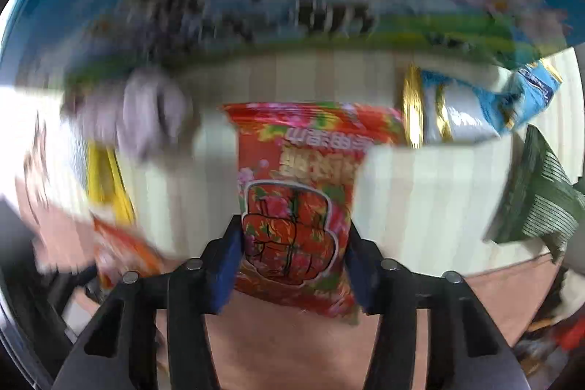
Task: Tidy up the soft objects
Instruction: 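Grasp the orange snack bag with left tool while right tool grasps the red snack bag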
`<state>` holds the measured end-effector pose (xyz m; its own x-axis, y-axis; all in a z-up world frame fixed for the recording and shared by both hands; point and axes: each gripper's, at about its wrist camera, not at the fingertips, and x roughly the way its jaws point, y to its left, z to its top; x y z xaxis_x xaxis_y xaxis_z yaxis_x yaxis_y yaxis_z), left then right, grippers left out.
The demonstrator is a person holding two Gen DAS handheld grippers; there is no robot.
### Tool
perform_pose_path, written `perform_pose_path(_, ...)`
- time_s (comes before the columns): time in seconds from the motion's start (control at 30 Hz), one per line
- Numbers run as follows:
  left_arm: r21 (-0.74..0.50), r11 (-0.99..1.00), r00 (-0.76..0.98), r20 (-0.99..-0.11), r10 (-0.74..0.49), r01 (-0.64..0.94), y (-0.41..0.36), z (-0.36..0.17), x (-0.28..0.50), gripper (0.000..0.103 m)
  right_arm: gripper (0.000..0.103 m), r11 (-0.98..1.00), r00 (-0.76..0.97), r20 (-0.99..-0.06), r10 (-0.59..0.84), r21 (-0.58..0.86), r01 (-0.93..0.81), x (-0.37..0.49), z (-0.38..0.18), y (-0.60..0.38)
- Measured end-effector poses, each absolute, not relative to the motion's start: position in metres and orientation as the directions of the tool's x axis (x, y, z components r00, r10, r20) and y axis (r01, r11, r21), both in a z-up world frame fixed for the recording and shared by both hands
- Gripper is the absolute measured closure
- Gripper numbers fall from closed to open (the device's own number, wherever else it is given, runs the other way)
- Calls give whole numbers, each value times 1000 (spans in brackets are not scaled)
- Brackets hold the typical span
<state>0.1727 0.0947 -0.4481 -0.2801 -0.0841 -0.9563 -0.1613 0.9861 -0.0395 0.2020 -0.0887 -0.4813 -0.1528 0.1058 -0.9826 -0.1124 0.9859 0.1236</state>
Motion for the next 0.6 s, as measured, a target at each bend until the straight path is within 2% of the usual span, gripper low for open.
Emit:
perform_pose_path(0.13,-90,972,-275,-950,-149,-216,103,-449,171,47,52,974,-215,-974,66,110,-200,169,-483,-109)
perform_pose_path(0.23,-124,973,-289,-941,-178,-197,105,-452,171,37,51,974,-272,-954,122,168,-153,155,-488,-124)
perform_pose_path(0.3,-114,978,-295,-941,-163,-176,98,-453,172,35,47,976,-275,-949,154,189,-106,151,-490,-135)
perform_pose_path(0.37,-87,985,-302,-945,-130,-151,85,-453,171,35,40,980,-266,-950,164,188,-69,150,-492,-141)
perform_pose_path(0.6,-1,993,-282,-959,-33,-115,45,-444,171,40,36,989,-232,-967,104,126,-83,150,-502,-124)
